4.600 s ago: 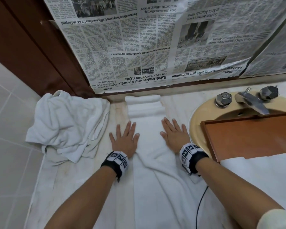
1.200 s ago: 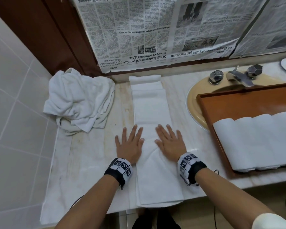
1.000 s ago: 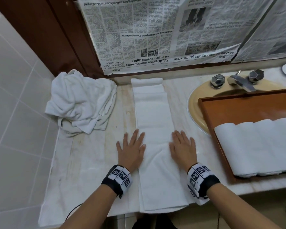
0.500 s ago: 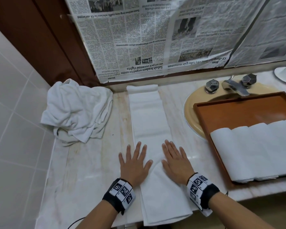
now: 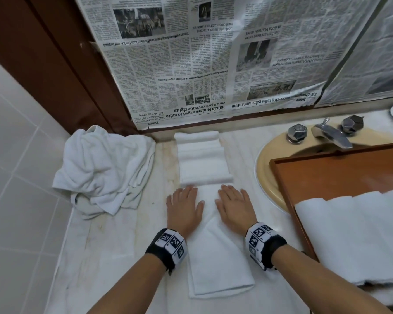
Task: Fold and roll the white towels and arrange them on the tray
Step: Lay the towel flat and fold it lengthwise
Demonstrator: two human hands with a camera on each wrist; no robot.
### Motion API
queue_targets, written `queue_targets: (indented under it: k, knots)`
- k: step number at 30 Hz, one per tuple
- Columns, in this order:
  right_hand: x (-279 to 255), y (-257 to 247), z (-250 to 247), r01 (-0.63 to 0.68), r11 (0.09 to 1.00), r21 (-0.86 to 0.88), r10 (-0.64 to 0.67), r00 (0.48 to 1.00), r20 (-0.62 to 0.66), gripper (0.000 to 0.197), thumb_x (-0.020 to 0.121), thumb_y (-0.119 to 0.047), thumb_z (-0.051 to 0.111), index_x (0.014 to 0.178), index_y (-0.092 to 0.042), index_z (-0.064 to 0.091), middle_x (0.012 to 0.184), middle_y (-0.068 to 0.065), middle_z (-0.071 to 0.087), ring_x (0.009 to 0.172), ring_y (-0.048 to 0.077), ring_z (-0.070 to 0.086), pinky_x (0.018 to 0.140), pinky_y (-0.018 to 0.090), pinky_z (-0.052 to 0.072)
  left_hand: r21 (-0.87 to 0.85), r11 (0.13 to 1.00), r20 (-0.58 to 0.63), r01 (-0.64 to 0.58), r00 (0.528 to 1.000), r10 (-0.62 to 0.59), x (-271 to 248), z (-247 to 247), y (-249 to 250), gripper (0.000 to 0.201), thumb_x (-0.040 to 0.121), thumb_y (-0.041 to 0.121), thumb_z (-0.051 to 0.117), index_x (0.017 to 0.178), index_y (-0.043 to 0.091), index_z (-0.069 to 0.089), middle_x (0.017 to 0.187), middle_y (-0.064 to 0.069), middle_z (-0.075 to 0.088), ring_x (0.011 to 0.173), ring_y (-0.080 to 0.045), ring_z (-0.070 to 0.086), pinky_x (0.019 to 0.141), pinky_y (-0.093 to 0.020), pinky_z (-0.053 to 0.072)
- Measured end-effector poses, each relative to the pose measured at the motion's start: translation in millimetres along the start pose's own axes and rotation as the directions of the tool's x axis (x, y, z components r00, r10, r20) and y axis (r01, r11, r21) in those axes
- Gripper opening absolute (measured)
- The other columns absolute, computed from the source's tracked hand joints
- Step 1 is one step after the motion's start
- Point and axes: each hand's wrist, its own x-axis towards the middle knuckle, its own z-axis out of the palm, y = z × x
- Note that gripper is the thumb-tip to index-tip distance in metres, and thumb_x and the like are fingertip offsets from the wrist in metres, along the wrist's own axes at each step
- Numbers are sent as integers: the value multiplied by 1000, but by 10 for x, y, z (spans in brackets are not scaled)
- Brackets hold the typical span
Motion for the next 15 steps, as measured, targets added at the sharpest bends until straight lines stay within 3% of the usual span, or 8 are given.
queue_targets:
  k: [2, 3, 6, 8, 10, 15]
  knots:
    - [100, -91, 51, 48, 999, -16, -49, 998, -50, 62, 99, -41, 16, 134, -12, 58, 144, 5, 53, 136, 23, 47, 112, 47, 34, -67, 996, -48, -65, 997, 61, 80, 49, 72, 53, 101, 41, 29, 148, 20, 42, 158, 2, 35, 143, -22, 32, 114, -45, 28]
    - [142, -133, 58, 65, 998, 3, -65, 998, -21, 64, 98, -41, 13, 139, -12, 53, 149, 5, 48, 139, 23, 43, 114, 47, 31, -84, 994, -37, -65, 997, 62, 118, 89, 98, 56, 100, 41, 23, 150, 20, 39, 160, 2, 31, 146, -21, 29, 115, -46, 28]
    - [282, -139, 82, 75, 997, -16, -73, 995, 67, 76, 91, -46, -11, 157, -19, 13, 165, -5, 7, 152, 18, 5, 123, 44, 4, -21, 1000, 68, 20, 998, -18, 207, 189, 80, 55, 106, 42, 14, 160, 29, 7, 167, 11, -1, 153, -17, 1, 122, -51, 8]
    - [356, -53, 65, 86, 994, -74, -79, 993, 92, 67, 96, -49, -10, 158, -24, -3, 164, -12, -8, 151, 13, -8, 122, 44, -5, 23, 998, 106, 58, 992, -60, 249, 198, 11, 57, 106, 48, 10, 158, 33, -7, 164, 18, -13, 153, -17, -11, 120, -56, -2]
    - [417, 73, 39, 59, 996, -66, -50, 990, 128, 58, 103, -49, 1, 157, -30, -9, 161, -17, -17, 150, 9, -15, 121, 47, -8, 36, 995, 124, 91, 988, -95, 278, 172, -68, 58, 104, 52, 6, 157, 37, -13, 162, 22, -17, 153, -19, -14, 118, -60, -7]
    - [570, 254, -35, -33, 998, -58, 40, 993, 112, 53, 106, -42, 7, 157, -31, -7, 162, -19, -12, 150, 9, -15, 120, 51, -7, -15, 987, 135, 157, 979, -154, 420, 77, -161, 56, 104, 50, 6, 156, 39, -12, 162, 24, -14, 152, -23, -16, 118, -64, -7]
